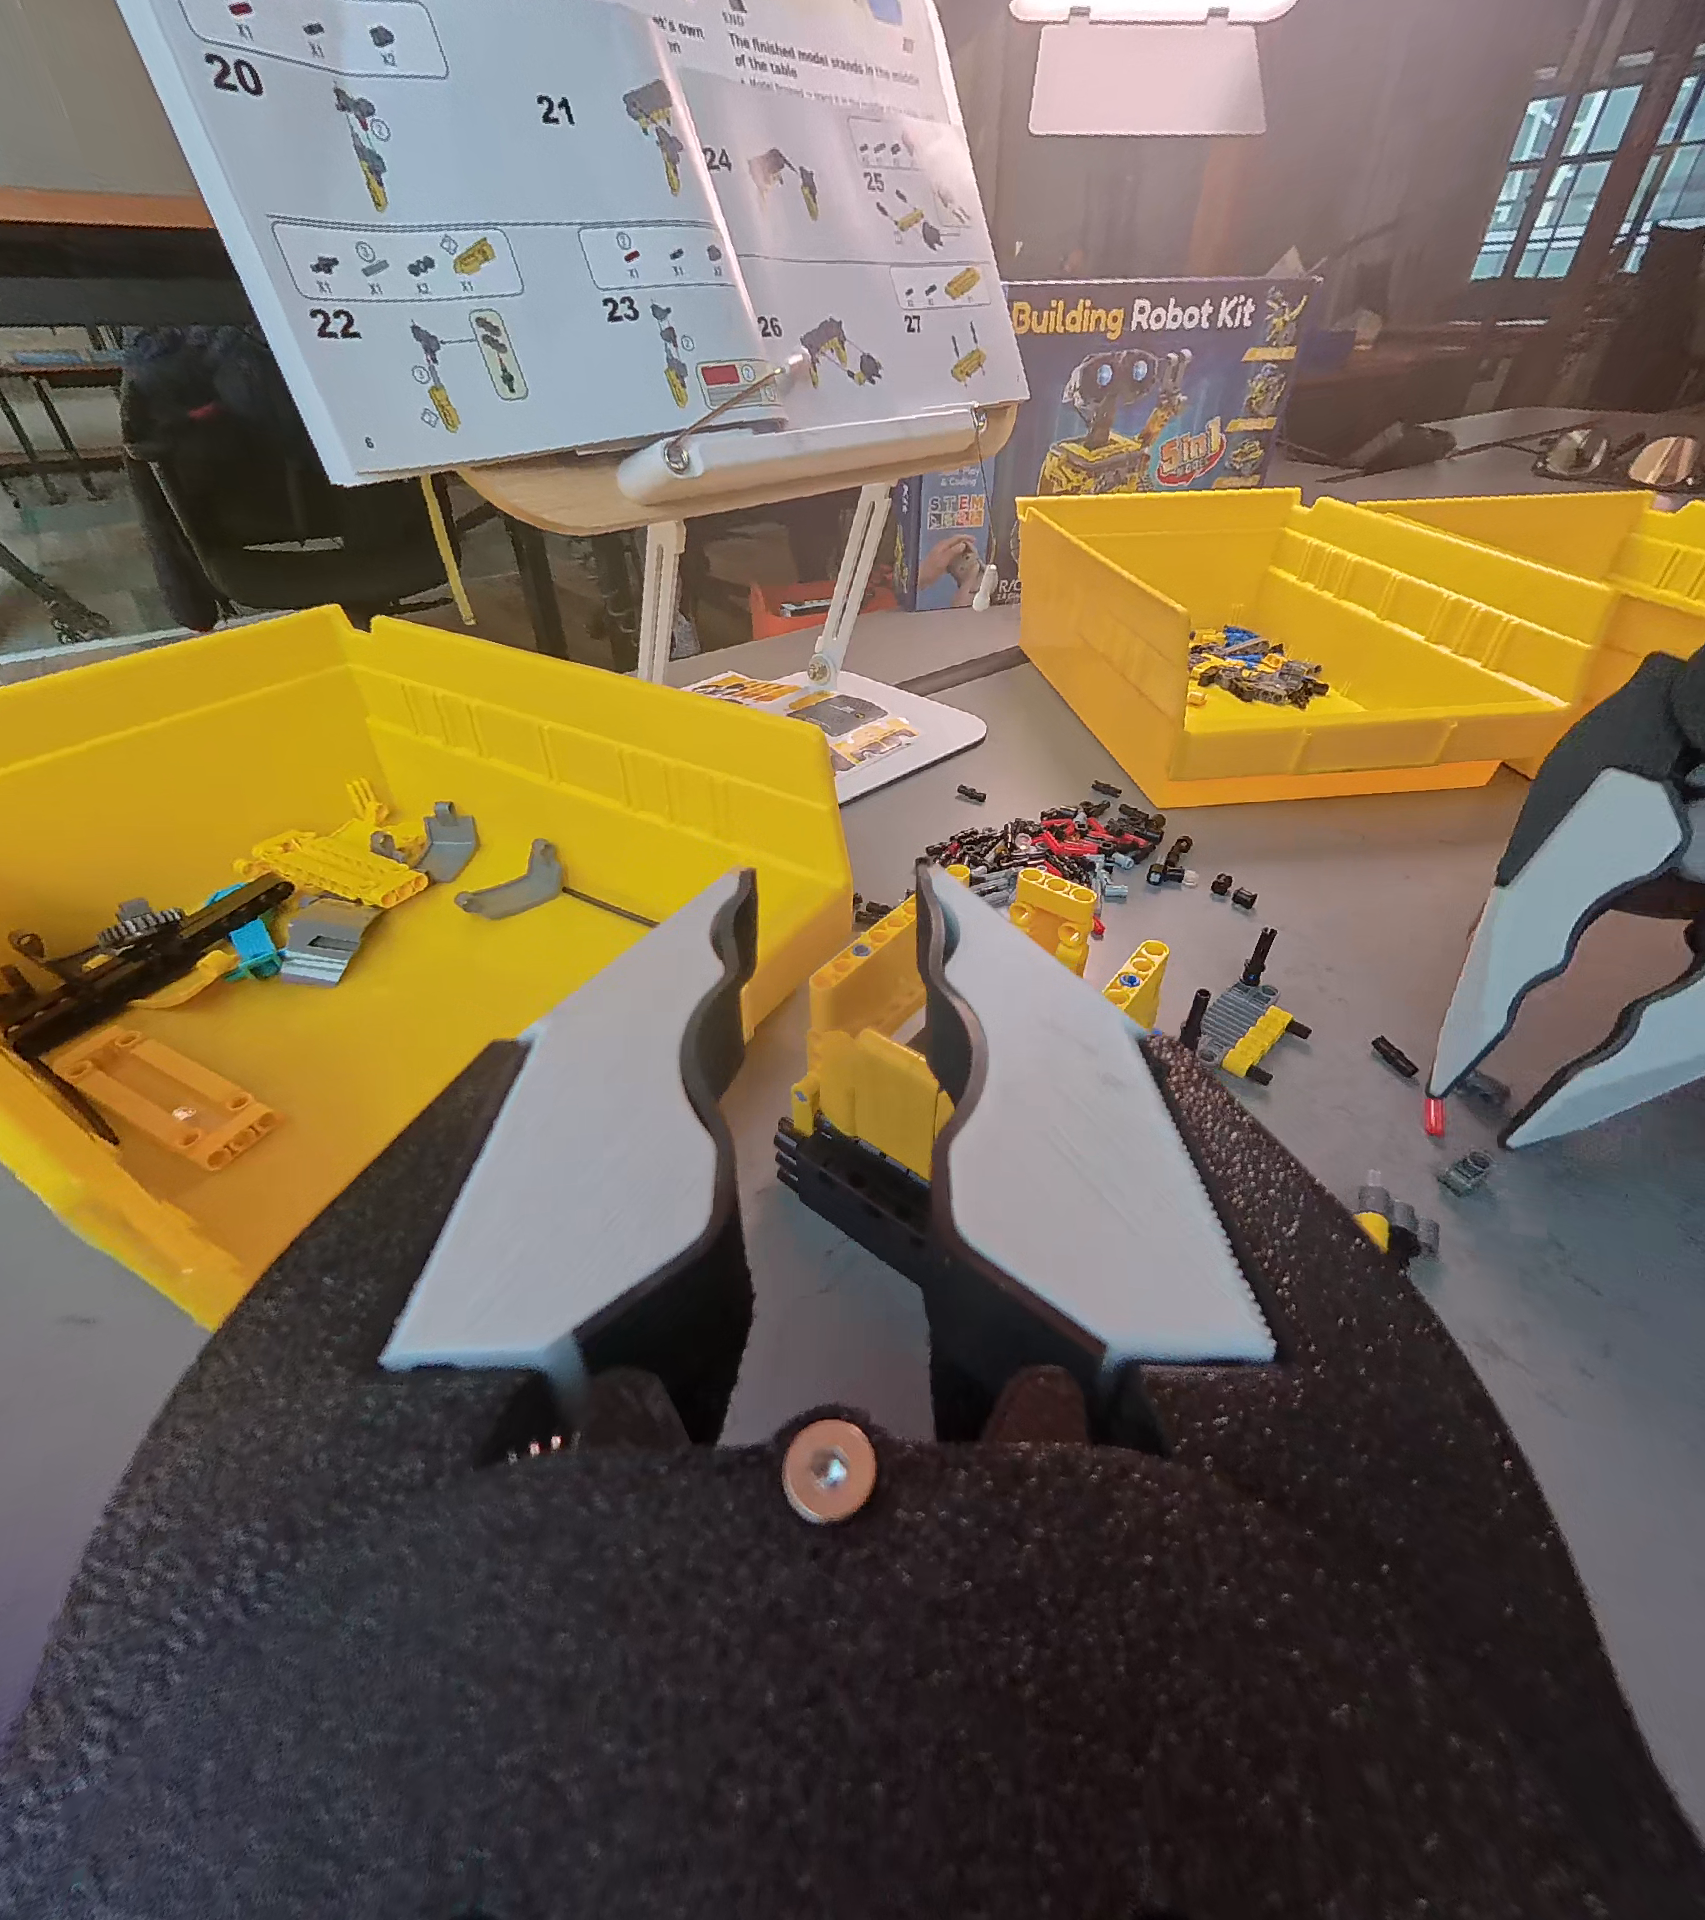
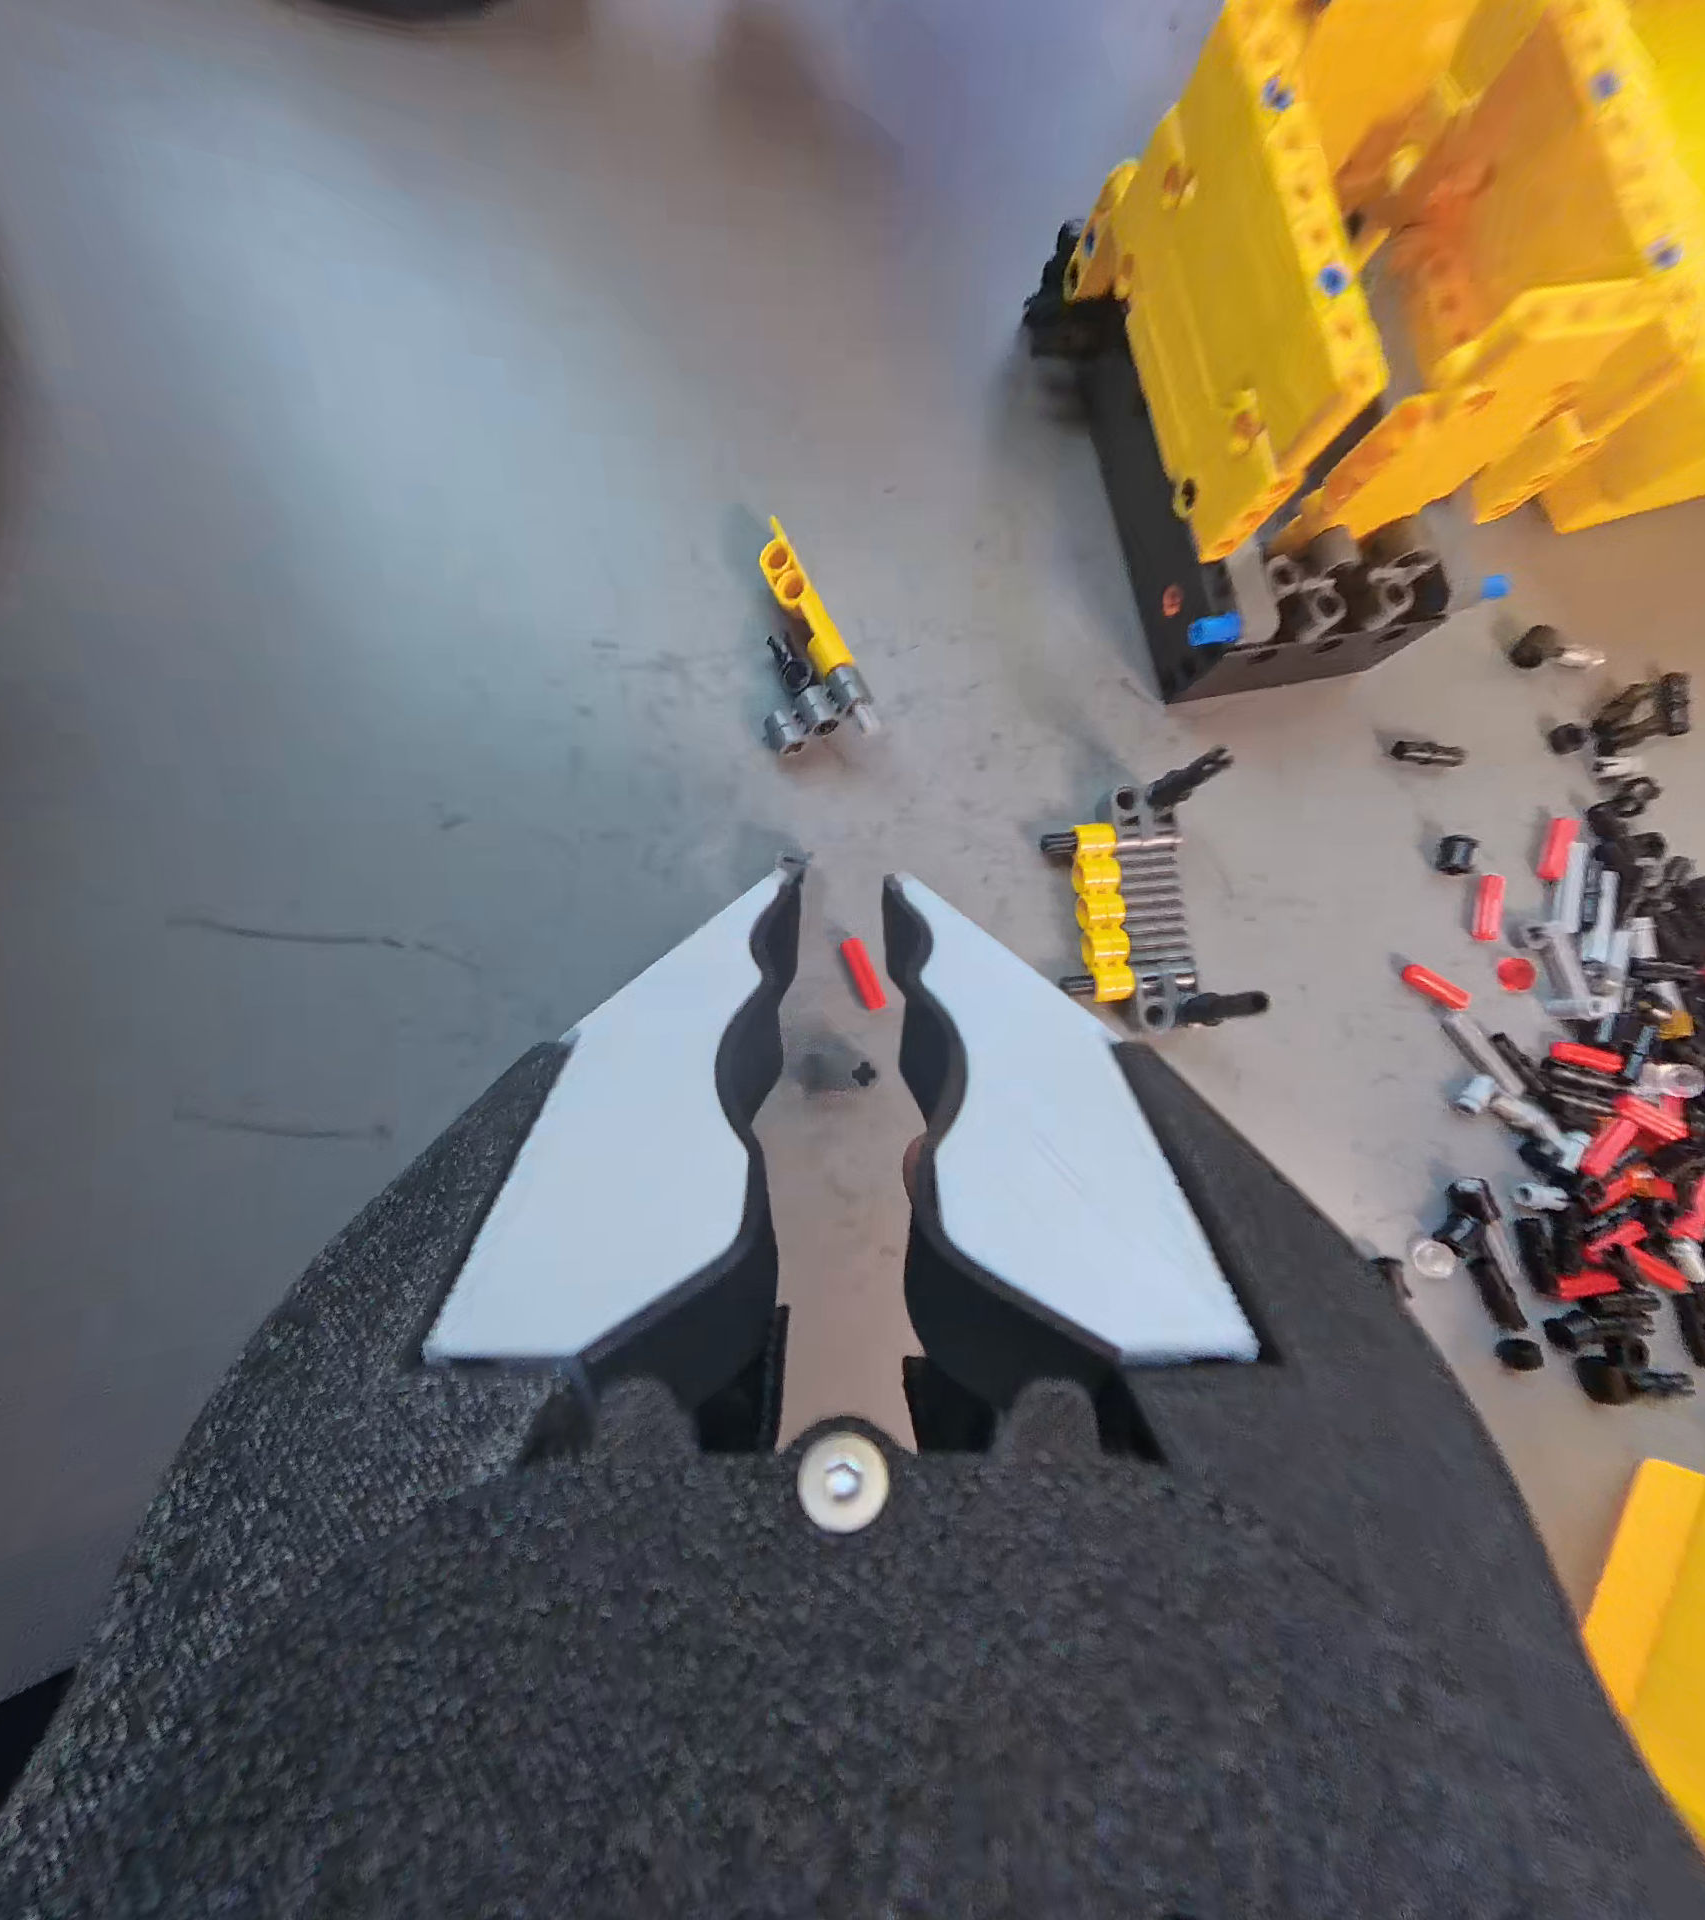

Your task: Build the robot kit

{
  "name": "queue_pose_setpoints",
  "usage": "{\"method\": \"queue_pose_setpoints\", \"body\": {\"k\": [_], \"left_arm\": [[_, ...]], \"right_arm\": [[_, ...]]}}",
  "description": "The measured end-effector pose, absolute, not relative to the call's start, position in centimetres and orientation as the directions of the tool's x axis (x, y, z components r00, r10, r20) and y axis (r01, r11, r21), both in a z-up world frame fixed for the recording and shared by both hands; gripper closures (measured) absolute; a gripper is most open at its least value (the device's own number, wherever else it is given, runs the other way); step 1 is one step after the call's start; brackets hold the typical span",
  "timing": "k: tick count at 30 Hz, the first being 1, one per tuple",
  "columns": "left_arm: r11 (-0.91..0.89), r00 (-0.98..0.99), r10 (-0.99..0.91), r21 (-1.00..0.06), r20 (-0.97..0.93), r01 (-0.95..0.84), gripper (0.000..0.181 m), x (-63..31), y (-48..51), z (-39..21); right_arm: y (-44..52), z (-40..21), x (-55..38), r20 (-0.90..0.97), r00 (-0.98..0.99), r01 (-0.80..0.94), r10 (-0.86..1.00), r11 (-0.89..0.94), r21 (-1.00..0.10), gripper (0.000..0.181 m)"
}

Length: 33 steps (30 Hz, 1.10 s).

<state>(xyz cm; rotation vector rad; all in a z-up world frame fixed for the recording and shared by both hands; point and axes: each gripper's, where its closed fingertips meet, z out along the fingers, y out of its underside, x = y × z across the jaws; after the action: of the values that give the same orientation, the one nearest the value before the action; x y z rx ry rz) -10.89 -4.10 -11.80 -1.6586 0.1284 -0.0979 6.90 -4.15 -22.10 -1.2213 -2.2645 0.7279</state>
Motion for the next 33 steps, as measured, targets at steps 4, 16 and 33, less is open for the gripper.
{"method": "queue_pose_setpoints", "body": {"k": [4,16,33], "left_arm": [[-0.123,0.988,-0.152,-0.992,0.002,-0.017,0.153,-10.9,-3.9,-12.7],[-0.114,0.956,-0.293,-0.991,-0.027,-0.063,0.141,-7.9,-3.9,-12.9],[-0.121,0.949,-0.310,-0.987,-0.064,-0.106,0.162,-7.0,-3.5,-13.6]], "right_arm": [[-2.9,-17.9,6.1,0.161,-0.389,0.437,0.907,0.336,-0.835,0.162],[5.7,-13.4,7.0,0.001,0.009,0.104,1.000,0.000,-0.995,0.123],[4.9,-15.2,6.7,0.187,0.019,0.217,0.982,0.178,-0.960,0.156]]}}
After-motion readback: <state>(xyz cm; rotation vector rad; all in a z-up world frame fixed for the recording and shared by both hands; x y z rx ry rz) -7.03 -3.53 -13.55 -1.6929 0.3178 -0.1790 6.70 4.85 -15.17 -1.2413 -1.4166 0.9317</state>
